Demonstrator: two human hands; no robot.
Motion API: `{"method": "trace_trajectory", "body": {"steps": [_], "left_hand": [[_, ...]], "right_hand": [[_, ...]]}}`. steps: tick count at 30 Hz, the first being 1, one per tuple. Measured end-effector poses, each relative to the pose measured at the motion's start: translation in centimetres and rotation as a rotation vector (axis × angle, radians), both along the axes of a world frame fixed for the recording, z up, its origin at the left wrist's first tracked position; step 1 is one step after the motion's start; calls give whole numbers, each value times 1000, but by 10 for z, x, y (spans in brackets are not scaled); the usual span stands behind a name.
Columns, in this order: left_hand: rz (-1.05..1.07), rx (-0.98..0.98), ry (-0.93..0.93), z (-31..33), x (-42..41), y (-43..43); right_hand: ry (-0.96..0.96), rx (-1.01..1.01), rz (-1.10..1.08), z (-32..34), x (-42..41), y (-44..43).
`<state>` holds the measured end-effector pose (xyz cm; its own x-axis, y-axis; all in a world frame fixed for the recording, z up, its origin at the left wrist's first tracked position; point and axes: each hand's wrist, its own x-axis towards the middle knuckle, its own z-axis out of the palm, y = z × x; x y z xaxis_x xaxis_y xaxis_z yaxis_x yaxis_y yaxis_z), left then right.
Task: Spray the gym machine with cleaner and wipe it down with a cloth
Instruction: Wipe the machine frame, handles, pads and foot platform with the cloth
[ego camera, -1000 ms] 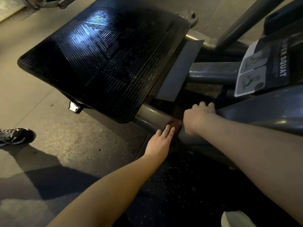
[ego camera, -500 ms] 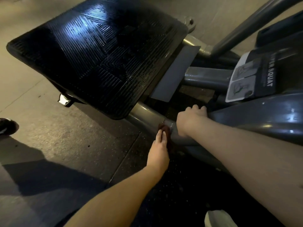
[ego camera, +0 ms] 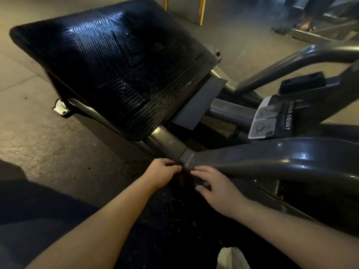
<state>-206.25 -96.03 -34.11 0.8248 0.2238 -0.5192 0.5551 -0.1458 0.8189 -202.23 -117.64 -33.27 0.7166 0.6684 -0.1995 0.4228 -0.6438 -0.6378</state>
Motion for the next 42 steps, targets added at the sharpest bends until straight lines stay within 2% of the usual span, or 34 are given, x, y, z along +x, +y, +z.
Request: {"method": "trace_trajectory", "body": {"steps": [4,7,8,9,12,15,17,19,20,22,27,31,34,35,37,42], "left_hand": [[-102,-5,20,16,-1,-5],[-289,-43,115,17,-3,-21],[-350,-83,147,15,-2,-29],[-393,-143,174,15,0,-37],[-382,-307,251,12,8,-63],[-361,-248,330,4,19,-85],[-281,48,283,-12,30,-95],[-218,389,161,-23,35,-102],[-204,435,98,-24,35,-105],[-189,413,-16,-30,34,-107],[-76,358,-121,-50,31,-95],[99,163,-197,-63,25,-107],[140,133,-227,-70,19,-116],[131,123,-216,-71,18,-118],[131,100,-213,-72,17,-122],[162,123,-238,-78,15,-127]], "right_hand": [[371,186,-478,-7,-20,-2],[924,523,-801,-8,-31,-2],[1053,615,-861,-9,-33,-3],[1097,649,-889,-9,-35,-6],[966,590,-934,-16,-43,-24],[874,593,-1035,-17,-51,-48],[819,579,-1110,-20,-56,-65],[666,466,-1172,-22,-61,-80],[580,401,-1184,-20,-63,-86],[433,300,-1168,-12,-63,-94],[164,262,-936,-17,-34,-77],[-12,142,-750,-69,-9,-50],[-250,-123,-513,-112,-4,-45],[-320,-153,-458,-123,-4,-49],[-369,-188,-419,-131,-9,-67],[-371,-110,-586,-138,-26,-144]]}}
